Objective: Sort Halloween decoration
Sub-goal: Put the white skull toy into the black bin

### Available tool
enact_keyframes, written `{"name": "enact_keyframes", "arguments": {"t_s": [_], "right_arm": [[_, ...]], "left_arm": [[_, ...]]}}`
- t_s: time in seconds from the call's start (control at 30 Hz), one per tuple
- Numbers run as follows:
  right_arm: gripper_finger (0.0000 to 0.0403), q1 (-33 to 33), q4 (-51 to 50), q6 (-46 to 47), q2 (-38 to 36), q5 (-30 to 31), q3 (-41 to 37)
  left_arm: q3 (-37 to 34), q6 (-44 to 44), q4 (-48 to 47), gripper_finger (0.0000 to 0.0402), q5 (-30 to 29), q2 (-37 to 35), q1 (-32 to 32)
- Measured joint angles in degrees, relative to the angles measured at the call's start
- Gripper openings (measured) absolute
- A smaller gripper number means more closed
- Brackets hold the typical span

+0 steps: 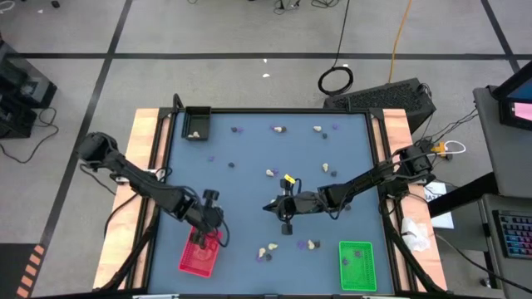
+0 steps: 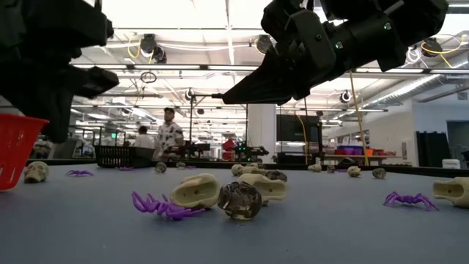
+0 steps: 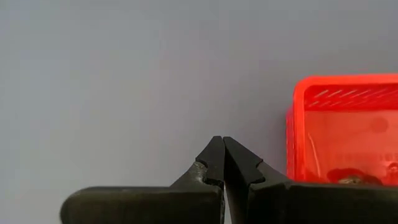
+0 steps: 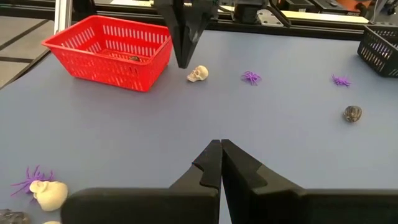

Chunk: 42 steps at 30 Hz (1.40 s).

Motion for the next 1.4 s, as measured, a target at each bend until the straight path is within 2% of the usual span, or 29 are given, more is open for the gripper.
{"name": "enact_keyframes", "arguments": {"t_s": [0.1,0.27,0.4,0.5,0.73,0.87,1.07,1.4], "right_arm": [[0.0,0.0,-0.08,0.0,0.0,0.0,0.0],[0.0,0.0,-0.4,0.0,0.0,0.0,0.0],[0.0,0.0,-0.59,0.0,0.02,-0.02,0.0],[0.0,0.0,-0.63,0.0,0.02,-0.01,0.0],[0.0,0.0,-0.87,0.0,0.02,0.0,0.0],[0.0,0.0,-0.9,0.0,0.02,0.0,0.0],[0.0,0.0,-1.63,0.0,0.04,-0.02,0.02],[0.0,0.0,-1.94,0.0,0.04,-0.02,0.02]], "left_arm": [[0.0,-1.12,-0.61,0.0,0.41,-1.05,0.62],[0.0,-1.12,-7.31,0.0,1.12,-2.01,1.43],[0.0,3.14,-11.15,0.0011,1.66,-1.37,1.38],[-0.02,5.38,-12.07,0.004,1.74,-0.76,1.43],[-0.02,11.98,-12.11,0.0137,1.62,-0.31,1.41],[-0.45,16.83,-10.24,0.0169,1.1,0.78,1.43],[-1.14,21.52,-6.76,0.0164,0.96,4.13,1.62],[-0.92,22.51,-5.43,0.0111,5.29,8.72,2.54]]}}
